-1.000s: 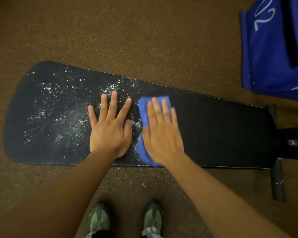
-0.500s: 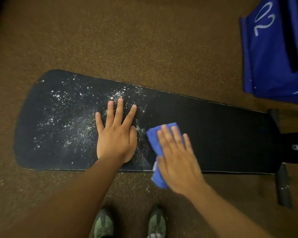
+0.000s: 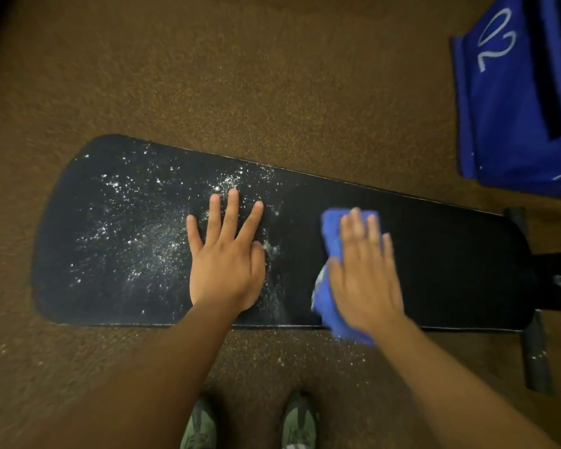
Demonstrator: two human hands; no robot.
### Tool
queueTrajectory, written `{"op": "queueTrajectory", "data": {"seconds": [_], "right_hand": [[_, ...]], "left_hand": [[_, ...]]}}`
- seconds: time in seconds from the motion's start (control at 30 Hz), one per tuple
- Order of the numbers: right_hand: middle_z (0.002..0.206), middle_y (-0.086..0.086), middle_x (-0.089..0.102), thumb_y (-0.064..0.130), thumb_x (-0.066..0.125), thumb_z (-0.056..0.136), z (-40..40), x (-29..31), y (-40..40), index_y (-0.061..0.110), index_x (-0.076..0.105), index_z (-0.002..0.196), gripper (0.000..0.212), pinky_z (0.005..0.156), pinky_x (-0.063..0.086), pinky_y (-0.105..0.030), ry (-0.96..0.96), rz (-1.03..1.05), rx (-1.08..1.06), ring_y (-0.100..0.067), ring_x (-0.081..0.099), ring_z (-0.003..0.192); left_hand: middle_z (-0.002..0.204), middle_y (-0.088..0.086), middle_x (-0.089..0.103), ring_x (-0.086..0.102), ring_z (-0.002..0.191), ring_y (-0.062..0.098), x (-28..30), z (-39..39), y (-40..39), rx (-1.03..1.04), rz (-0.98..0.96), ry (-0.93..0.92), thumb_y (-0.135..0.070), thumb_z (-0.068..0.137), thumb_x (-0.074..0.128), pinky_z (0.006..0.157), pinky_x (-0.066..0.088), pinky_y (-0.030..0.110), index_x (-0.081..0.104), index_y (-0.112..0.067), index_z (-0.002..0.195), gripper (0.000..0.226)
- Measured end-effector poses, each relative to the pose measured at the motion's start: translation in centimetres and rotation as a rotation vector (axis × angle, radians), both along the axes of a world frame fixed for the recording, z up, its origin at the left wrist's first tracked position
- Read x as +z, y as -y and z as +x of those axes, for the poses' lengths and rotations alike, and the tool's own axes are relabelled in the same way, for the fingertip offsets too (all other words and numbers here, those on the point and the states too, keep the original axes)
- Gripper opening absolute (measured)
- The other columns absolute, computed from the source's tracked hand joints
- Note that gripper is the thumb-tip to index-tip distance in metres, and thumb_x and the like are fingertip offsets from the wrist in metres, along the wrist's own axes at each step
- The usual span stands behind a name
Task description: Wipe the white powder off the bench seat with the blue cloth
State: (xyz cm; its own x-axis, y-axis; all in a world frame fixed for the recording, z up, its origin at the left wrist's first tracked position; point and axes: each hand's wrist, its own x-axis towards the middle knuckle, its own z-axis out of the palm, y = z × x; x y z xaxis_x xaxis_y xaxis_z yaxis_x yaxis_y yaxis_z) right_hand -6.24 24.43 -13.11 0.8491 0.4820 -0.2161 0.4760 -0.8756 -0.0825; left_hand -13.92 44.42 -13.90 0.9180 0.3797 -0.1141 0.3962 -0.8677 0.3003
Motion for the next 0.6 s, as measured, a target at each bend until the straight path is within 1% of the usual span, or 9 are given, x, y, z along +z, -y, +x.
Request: {"op": "queueTrajectory", "data": {"seconds": [0.07,0.13,0.2,0.27,0.33,0.37,0.43,0.53,0.6], "right_hand": [[0.163,-0.012,0.000,0.039,0.024,0.099,4.0,-0.4,-3.4,0.007,0.003,0.153,0.067,0.119,0.005,-0.052,0.007,0.021,-0.259,-0.031,-0.004,0.149],[0.163,-0.013,0.000,0.039,0.026,0.099,4.2,-0.5,-7.9,0.006,0.003,0.153,0.067,0.119,0.002,-0.052,0.012,0.050,-0.324,-0.033,-0.005,0.149],[0.163,-0.013,-0.001,0.039,0.019,0.099,0.5,-1.0,-9.9,0.006,0.003,0.153,0.066,0.119,0.003,-0.052,0.055,0.056,-0.081,-0.033,-0.005,0.149],[0.163,-0.010,-0.001,0.039,0.016,0.098,-3.4,-0.5,-7.3,0.009,0.002,0.154,0.065,0.120,0.006,-0.051,0.006,0.044,0.168,-0.030,-0.006,0.149],[0.163,-0.007,0.001,0.040,0.022,0.097,-4.4,0.1,-2.5,0.012,0.005,0.154,0.066,0.118,0.014,-0.053,-0.034,0.023,0.216,-0.028,-0.002,0.149],[0.163,-0.006,0.002,0.040,0.023,0.096,-3.7,0.2,-0.6,0.013,0.006,0.154,0.066,0.118,0.016,-0.054,-0.027,0.004,0.177,-0.027,-0.002,0.149],[0.163,-0.007,-0.002,0.041,0.019,0.096,-0.5,0.1,0.0,0.013,0.003,0.154,0.066,0.119,0.012,-0.053,-0.026,-0.027,0.006,-0.027,-0.006,0.149],[0.163,-0.010,-0.004,0.038,0.023,0.098,3.6,-0.4,-6.2,0.009,0.000,0.153,0.066,0.120,0.000,-0.050,-0.002,0.030,-0.292,-0.029,-0.009,0.149],[0.163,-0.011,-0.002,0.037,0.022,0.098,2.5,-0.7,-9.3,0.008,0.002,0.153,0.065,0.120,-0.001,-0.050,0.022,0.061,-0.199,-0.031,-0.008,0.149]], "left_hand": [[0.163,0.001,0.000,-0.011,0.149,0.023,-0.1,0.0,0.0,0.006,-0.008,0.006,-0.036,0.096,0.023,0.117,-0.007,0.055,0.015,-0.034,0.152,0.057],[0.163,0.001,0.001,-0.010,0.149,0.022,-0.2,0.1,0.1,0.009,-0.017,0.015,-0.035,0.094,0.024,0.117,-0.008,0.054,0.017,-0.033,0.152,0.058],[0.163,0.000,0.004,-0.008,0.149,0.020,-0.1,0.2,0.0,0.027,-0.030,0.022,-0.034,0.092,0.022,0.118,-0.008,0.053,0.019,-0.030,0.152,0.060],[0.163,-0.002,0.009,-0.005,0.150,0.019,-0.1,0.1,-0.2,0.038,-0.064,0.045,-0.033,0.090,0.020,0.118,-0.005,0.052,0.024,-0.028,0.152,0.062],[0.162,-0.003,0.011,-0.003,0.150,0.018,0.1,0.0,-0.3,0.040,-0.084,0.061,-0.031,0.091,0.021,0.119,-0.003,0.052,0.027,-0.027,0.151,0.060],[0.162,-0.003,0.012,-0.003,0.150,0.018,0.1,0.0,-0.3,0.042,-0.085,0.063,-0.031,0.092,0.022,0.119,-0.002,0.053,0.028,-0.027,0.150,0.059],[0.162,-0.003,0.012,-0.003,0.150,0.018,0.0,-0.1,-0.2,0.042,-0.077,0.064,-0.031,0.092,0.022,0.119,-0.001,0.053,0.027,-0.027,0.151,0.059],[0.162,-0.002,0.013,-0.003,0.150,0.018,0.0,-0.1,-0.1,0.041,-0.078,0.076,-0.030,0.091,0.022,0.119,-0.002,0.053,0.028,-0.027,0.150,0.060],[0.162,-0.003,0.015,-0.001,0.150,0.018,0.0,0.0,-0.1,0.050,-0.099,0.096,-0.030,0.088,0.022,0.119,-0.003,0.051,0.031,-0.026,0.149,0.063]]}}
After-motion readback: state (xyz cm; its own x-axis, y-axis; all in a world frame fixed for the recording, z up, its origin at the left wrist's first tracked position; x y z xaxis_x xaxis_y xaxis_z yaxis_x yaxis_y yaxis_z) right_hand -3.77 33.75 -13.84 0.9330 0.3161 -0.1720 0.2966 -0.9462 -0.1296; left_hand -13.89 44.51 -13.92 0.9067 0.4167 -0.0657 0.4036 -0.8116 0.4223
